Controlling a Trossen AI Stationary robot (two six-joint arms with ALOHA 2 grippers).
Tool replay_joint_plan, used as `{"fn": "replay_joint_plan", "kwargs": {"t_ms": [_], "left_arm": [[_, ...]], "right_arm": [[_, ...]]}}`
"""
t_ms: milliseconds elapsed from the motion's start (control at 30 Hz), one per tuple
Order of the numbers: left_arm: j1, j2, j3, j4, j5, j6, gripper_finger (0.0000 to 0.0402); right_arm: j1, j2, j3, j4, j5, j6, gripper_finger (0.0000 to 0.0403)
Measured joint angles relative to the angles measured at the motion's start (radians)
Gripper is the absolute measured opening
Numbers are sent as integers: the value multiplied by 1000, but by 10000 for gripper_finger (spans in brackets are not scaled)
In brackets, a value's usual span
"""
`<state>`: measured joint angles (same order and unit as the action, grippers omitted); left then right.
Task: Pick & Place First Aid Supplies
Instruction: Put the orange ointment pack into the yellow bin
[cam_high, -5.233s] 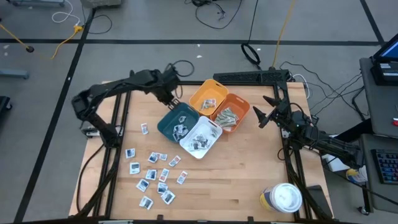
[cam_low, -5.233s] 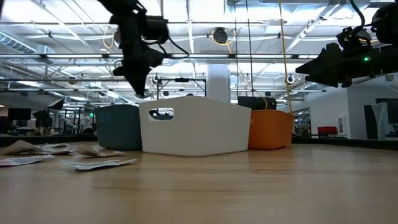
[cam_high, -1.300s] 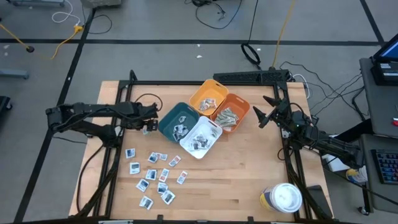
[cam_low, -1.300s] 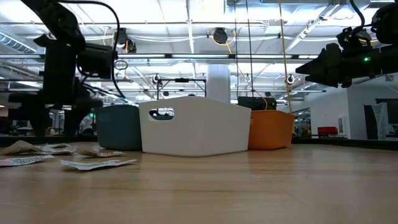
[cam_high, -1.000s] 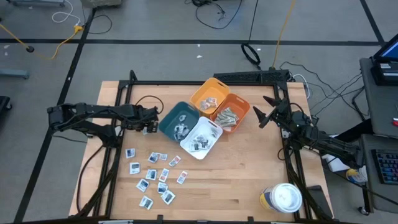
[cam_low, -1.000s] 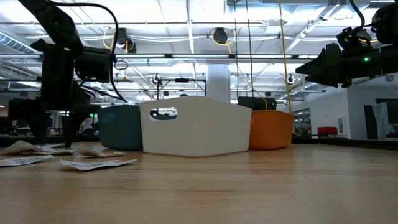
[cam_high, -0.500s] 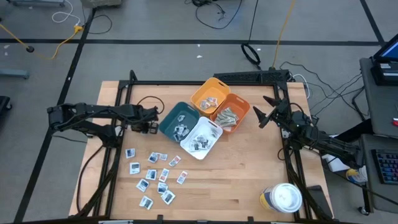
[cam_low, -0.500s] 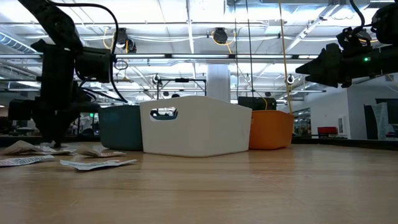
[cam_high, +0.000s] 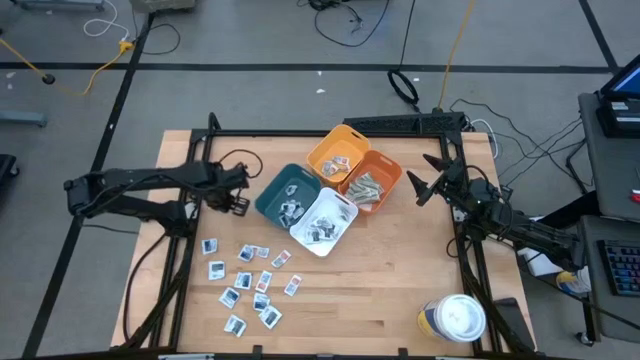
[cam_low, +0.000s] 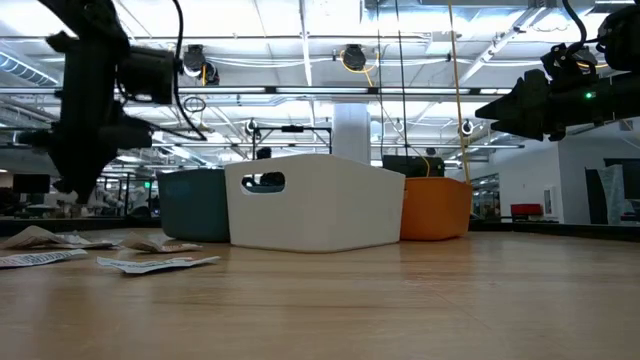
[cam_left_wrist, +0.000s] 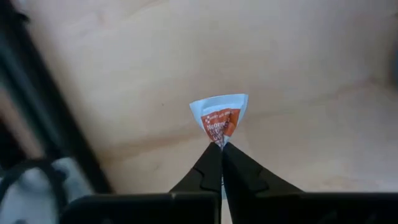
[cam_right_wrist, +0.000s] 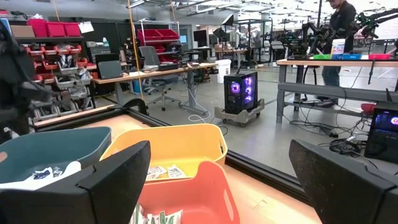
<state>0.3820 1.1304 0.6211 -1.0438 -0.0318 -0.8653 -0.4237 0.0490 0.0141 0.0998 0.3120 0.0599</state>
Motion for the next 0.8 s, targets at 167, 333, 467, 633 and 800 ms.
{"fn": "replay_joint_plan", "kwargs": {"t_ms": [167, 333, 467, 633, 800], "left_arm": [[0, -31, 107, -109, 9, 68, 5], [0, -32, 216, -187, 17, 142, 3], [0, 18, 289, -190, 60, 230, 2], [0, 226, 465, -190, 60, 262, 2], [2, 440, 713, -189, 58, 310, 1]], "right_arm": [[0, 0, 0, 0, 0, 0, 377], [0, 0, 0, 0, 0, 0, 377], [0, 0, 0, 0, 0, 0, 377], [0, 0, 0, 0, 0, 0, 377], [0, 0, 0, 0, 0, 0, 377]]}}
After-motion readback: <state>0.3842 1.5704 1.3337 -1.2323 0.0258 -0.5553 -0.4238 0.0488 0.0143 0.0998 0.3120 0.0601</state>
